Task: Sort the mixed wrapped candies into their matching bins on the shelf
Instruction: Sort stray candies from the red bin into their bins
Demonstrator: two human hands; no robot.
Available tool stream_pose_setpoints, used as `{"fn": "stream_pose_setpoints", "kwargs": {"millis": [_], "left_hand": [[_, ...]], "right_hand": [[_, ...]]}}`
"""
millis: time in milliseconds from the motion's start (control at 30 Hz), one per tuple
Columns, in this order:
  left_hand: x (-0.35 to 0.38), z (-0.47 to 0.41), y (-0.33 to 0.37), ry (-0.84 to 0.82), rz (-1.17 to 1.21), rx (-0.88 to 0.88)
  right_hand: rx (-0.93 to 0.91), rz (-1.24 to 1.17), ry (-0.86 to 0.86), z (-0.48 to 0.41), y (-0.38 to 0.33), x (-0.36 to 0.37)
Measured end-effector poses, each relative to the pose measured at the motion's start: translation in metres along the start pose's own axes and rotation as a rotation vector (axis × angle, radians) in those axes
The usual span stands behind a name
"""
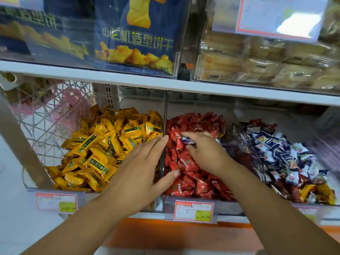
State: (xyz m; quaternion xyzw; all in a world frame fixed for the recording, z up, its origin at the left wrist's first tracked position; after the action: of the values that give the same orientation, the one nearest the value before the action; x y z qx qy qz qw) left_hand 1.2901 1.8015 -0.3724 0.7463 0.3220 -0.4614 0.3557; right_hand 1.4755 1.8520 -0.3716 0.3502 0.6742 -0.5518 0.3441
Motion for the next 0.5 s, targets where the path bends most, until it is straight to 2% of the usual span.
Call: {"fn": "stream_pose_setpoints", "kwargs": {"millis": [67, 267, 500], "left_hand": [[-0.001, 0.001, 0.0, -0.006, -0.006, 0.015], [-0.001, 0.006, -0.005, -0.005, -0.017, 0.035], [-0.002, 0.007, -0.009, -0.014, -0.004, 0.003]], "right_hand": [[-0.003, 0.053, -0.026, -0.003, 0.0, 0.008], [-0.006, 0.009, 0.085, -0.002, -0.001, -0.007], [0.044, 0.024, 0.299, 0.035, 0.01, -0.091]]}}
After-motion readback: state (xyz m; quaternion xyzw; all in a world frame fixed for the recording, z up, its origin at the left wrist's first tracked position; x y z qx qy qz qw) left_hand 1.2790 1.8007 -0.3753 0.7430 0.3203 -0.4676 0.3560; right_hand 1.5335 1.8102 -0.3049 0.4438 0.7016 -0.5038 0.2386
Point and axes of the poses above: each hand's wrist, its own z-axis away from the middle knuckle, its own x-axis out of the palm, y = z × x, the point moved 4 cm from there along -z, towards the middle knuckle, and after that the axes turned 6 degrees about -z, right-handed, at the moved point
